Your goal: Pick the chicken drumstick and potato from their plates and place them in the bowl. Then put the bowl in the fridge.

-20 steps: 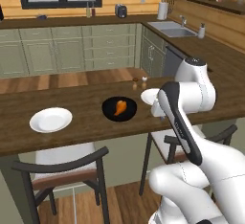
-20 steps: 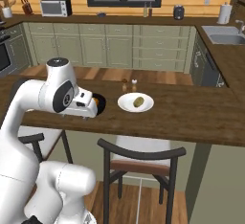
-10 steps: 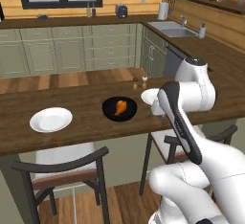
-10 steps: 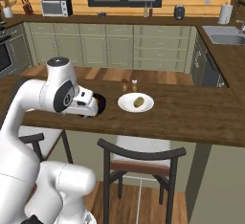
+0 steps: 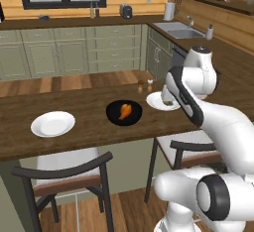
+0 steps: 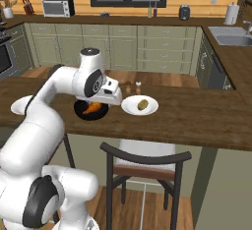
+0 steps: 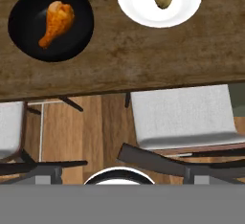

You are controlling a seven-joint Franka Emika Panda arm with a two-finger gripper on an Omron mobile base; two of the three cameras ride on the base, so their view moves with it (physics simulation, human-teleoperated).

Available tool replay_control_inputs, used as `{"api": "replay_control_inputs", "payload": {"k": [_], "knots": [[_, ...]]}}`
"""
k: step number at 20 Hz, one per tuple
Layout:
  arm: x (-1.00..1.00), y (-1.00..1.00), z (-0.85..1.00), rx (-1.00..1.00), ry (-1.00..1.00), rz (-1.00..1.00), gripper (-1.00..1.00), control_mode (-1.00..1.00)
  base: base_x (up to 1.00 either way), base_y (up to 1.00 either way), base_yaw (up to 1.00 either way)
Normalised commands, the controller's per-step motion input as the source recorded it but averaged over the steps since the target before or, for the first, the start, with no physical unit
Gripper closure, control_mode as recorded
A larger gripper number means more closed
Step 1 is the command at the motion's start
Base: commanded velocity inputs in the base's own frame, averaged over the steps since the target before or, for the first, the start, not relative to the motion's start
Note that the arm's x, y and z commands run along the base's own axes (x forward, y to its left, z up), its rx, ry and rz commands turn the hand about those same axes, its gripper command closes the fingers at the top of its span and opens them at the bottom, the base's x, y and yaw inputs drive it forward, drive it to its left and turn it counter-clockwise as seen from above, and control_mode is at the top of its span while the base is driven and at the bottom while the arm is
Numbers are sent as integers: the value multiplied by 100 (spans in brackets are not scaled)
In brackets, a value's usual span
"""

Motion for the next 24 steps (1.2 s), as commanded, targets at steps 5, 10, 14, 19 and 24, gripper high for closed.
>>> {"api": "replay_control_inputs", "payload": {"k": [5,10,14,19,24], "knots": [[100,-69,-51,-2,4,-5,-100,-100,0,0,0],[100,-44,-65,-7,-6,0,-100,-100,0,0,0],[100,-29,-17,0,-8,0,-100,-100,0,0,0],[87,-2,-14,0,0,0,-100,-100,0,0,0],[92,-5,-10,6,3,0,-100,-100,0,0,0]]}}
